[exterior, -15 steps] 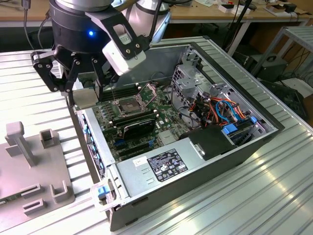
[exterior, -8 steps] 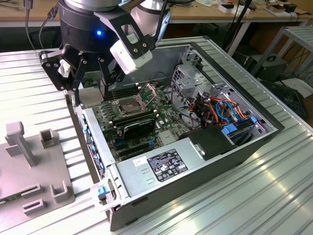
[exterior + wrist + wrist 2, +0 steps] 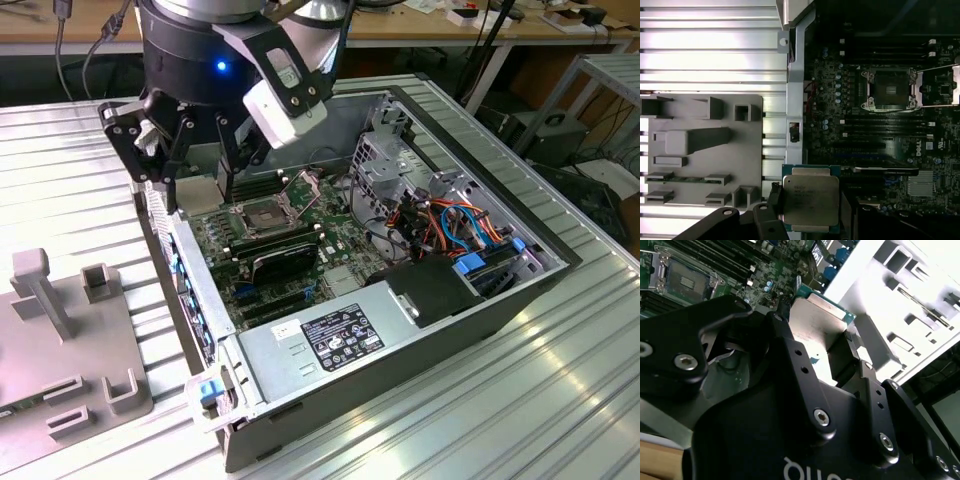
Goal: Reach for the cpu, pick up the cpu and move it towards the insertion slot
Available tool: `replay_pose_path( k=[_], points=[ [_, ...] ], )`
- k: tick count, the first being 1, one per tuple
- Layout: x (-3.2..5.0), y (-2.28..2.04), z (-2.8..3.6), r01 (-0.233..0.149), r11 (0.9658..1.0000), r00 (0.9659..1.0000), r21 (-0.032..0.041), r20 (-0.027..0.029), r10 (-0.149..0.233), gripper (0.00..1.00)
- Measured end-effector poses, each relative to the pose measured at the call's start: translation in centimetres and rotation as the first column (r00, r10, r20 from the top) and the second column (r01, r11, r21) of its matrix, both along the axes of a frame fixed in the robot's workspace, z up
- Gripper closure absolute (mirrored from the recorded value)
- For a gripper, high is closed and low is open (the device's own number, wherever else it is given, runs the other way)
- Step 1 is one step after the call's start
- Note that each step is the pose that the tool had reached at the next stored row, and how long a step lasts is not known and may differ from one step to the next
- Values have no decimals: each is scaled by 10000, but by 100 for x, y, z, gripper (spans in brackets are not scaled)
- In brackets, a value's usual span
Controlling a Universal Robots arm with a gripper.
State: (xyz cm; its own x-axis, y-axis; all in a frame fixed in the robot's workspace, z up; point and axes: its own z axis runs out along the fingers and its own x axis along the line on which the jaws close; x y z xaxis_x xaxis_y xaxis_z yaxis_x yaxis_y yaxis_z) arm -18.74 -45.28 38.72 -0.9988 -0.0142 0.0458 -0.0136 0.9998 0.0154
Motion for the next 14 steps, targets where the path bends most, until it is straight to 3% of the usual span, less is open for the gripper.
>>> replay_pose_path(
  k=[8,14],
  points=[
    [238,0,0,0,10000,10000,1,0,0,45],
    [467,0,-4,-3,10000,10000,0,1,3,45]
  ],
)
